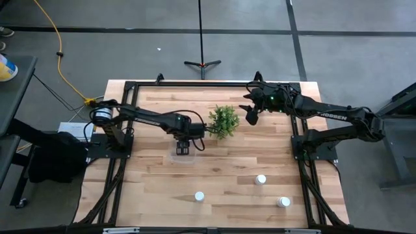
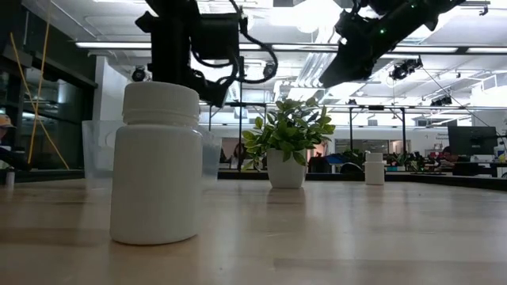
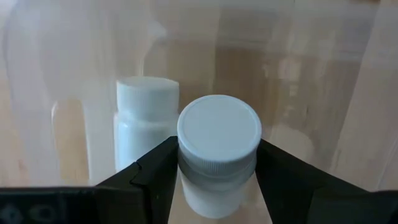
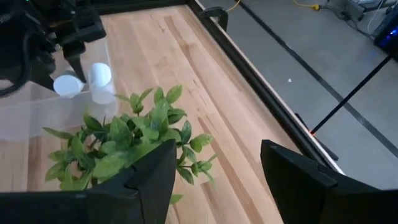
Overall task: Pick and place pill bottles into a basket
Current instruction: Put the white pill bottle into the transparent bin
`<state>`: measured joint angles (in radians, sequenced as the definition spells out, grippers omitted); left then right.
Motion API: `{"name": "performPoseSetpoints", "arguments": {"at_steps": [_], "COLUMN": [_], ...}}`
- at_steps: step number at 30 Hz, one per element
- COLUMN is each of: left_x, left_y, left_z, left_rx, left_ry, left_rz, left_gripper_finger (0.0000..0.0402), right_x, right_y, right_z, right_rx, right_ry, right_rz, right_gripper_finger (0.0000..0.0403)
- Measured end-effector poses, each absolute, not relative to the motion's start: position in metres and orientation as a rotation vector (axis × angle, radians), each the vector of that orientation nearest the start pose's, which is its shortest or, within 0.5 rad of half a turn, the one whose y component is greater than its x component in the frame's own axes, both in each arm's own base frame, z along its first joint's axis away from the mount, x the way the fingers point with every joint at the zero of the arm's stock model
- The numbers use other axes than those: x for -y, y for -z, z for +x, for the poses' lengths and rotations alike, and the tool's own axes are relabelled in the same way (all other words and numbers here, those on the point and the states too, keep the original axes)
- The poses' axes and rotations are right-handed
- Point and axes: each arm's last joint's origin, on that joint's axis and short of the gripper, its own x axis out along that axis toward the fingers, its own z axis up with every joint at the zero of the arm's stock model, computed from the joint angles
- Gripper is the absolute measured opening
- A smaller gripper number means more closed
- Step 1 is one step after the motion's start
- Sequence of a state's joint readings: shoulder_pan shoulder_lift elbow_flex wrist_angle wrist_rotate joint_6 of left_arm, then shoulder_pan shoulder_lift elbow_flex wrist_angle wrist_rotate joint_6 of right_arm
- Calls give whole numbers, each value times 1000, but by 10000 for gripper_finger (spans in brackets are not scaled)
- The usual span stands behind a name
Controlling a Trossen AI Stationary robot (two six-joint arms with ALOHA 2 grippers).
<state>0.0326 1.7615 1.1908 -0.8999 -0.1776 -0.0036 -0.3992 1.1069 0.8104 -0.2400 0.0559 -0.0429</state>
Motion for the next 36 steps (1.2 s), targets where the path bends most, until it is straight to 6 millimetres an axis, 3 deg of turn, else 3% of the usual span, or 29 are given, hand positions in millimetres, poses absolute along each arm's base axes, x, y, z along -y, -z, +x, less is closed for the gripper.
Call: {"name": "performPoseSetpoints", "arguments": {"at_steps": [19,22,30,36], "left_x": [-14,-14,-15,-15], "left_y": [-186,-186,-186,-196], "left_z": [319,319,318,315], "left_rx": [-1460,-1460,-1469,-1533], "left_ry": [-137,-137,-145,-157], "left_rz": [69,72,88,84], "left_gripper_finger": [241,263,371,390], "right_x": [93,93,93,93], "right_y": [-275,-275,-275,-275], "right_z": [217,217,217,217], "right_rx": [-550,-550,-550,-550], "right_ry": [432,432,432,432], "right_rz": [53,53,53,53], "right_gripper_finger": [224,224,224,224]}}
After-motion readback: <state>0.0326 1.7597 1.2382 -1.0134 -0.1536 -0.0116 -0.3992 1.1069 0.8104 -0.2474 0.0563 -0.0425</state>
